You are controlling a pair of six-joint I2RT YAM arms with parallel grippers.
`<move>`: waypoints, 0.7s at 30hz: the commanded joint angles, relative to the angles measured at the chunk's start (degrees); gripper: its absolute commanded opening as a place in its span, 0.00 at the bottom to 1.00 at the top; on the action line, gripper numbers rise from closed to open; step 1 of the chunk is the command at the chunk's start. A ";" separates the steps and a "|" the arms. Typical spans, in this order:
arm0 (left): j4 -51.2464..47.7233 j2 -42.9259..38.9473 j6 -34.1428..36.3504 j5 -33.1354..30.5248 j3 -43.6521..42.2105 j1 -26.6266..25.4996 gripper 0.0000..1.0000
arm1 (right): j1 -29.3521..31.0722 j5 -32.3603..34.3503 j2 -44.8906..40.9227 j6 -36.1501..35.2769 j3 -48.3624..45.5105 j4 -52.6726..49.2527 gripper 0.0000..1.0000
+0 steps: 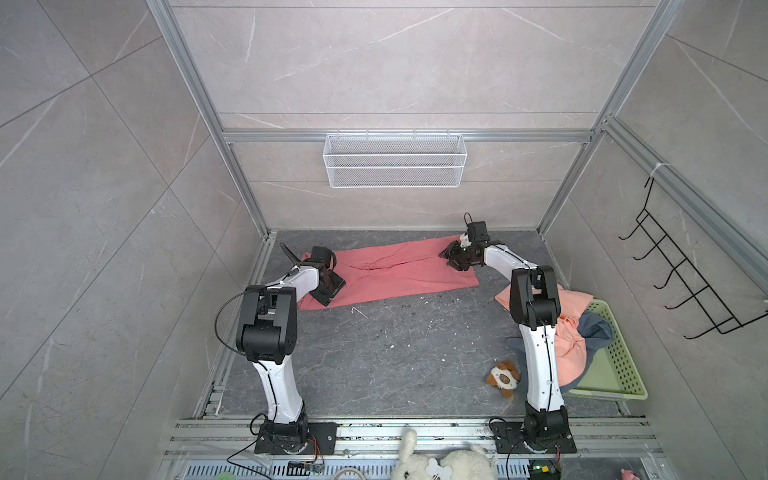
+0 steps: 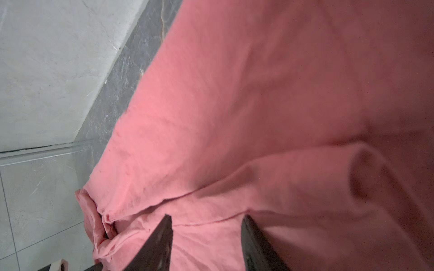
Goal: Fold and stack the t-shirts
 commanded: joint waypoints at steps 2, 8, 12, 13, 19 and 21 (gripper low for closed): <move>-2.00 5.95 2.57 1.06 6.48 1.99 0.62 | 0.63 1.44 -4.77 -1.80 -12.14 -5.32 0.49; -8.07 15.20 9.07 4.44 21.34 2.76 0.62 | 2.76 0.43 -14.78 -3.09 -31.52 -4.75 0.49; -10.09 21.19 12.78 9.87 32.21 2.68 0.62 | 5.80 -1.18 -20.75 -5.50 -41.44 -5.53 0.49; -10.40 23.92 13.11 11.43 35.24 2.66 0.62 | 7.30 -1.37 -22.03 -6.82 -43.01 -6.14 0.49; -11.90 28.62 12.92 14.81 47.90 1.69 0.62 | 15.23 1.83 -28.81 -17.53 -44.84 -14.67 0.50; -9.98 26.83 12.34 16.12 48.04 1.73 0.62 | 16.55 1.30 -30.99 -19.43 -45.29 -16.75 0.50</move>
